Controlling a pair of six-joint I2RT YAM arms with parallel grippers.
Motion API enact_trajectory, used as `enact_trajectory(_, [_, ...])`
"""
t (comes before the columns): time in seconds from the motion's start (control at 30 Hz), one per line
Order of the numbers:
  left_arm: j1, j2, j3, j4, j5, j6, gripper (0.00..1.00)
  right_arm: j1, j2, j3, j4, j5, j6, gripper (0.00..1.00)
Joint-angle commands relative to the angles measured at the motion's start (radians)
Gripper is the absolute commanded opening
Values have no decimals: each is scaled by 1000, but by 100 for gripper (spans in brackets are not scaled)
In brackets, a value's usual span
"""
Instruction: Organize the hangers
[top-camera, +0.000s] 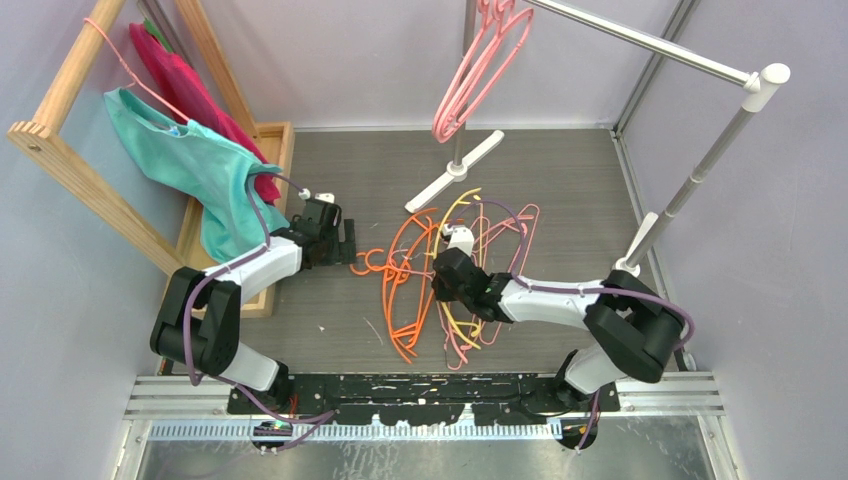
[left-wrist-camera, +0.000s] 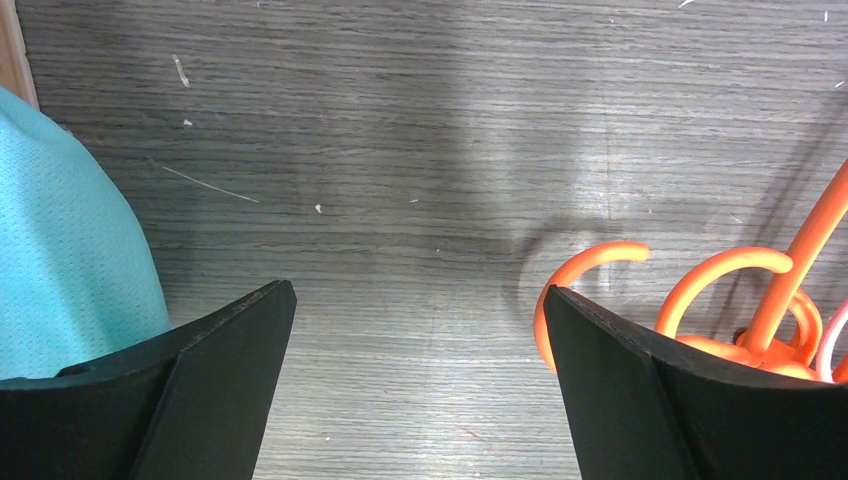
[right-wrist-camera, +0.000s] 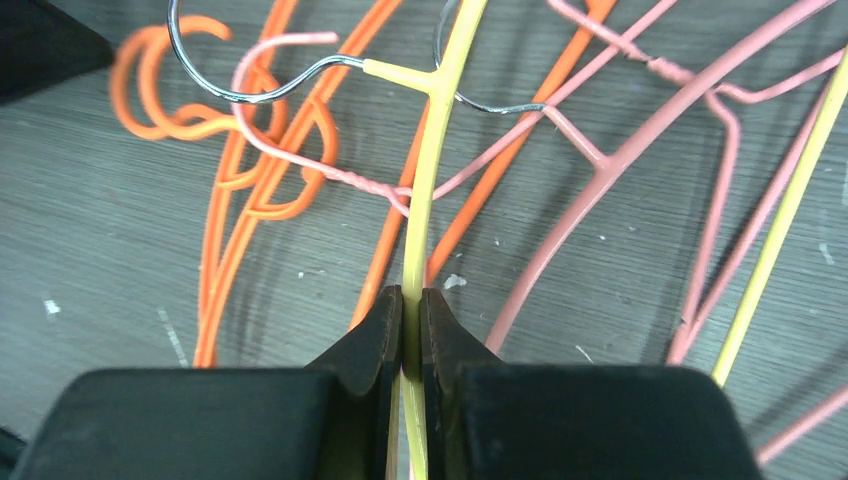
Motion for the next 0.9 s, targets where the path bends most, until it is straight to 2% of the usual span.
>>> enact_trajectory(0.0, [0, -40, -1, 29, -5, -8, 98, 0, -179, 10, -51, 44, 20, 1])
enact_trajectory(0.13, [0, -40, 0, 30, -8, -8, 98, -2, -320, 11, -116, 85, 45, 1])
enact_trajectory(0.23, [0, -43, 3, 26, -6, -7, 98, -4, -434, 11, -150, 172, 68, 1])
enact_trajectory(0.4, [-1, -54, 1, 23, 1, -8, 98, -37, -551, 16, -117, 249, 31, 1])
enact_trajectory(0.53, [0, -61, -1, 21, 1, -6, 98, -145, -567, 55, -95, 163, 18, 1])
enact_trajectory(0.73, [0, -58, 7, 19, 5, -6, 98, -353, -574, 104, 15, -59, 36, 1])
enact_trajectory(0.87, [-1, -57, 8, 18, 9, -6, 98, -393, -552, 179, 90, -111, 7, 1])
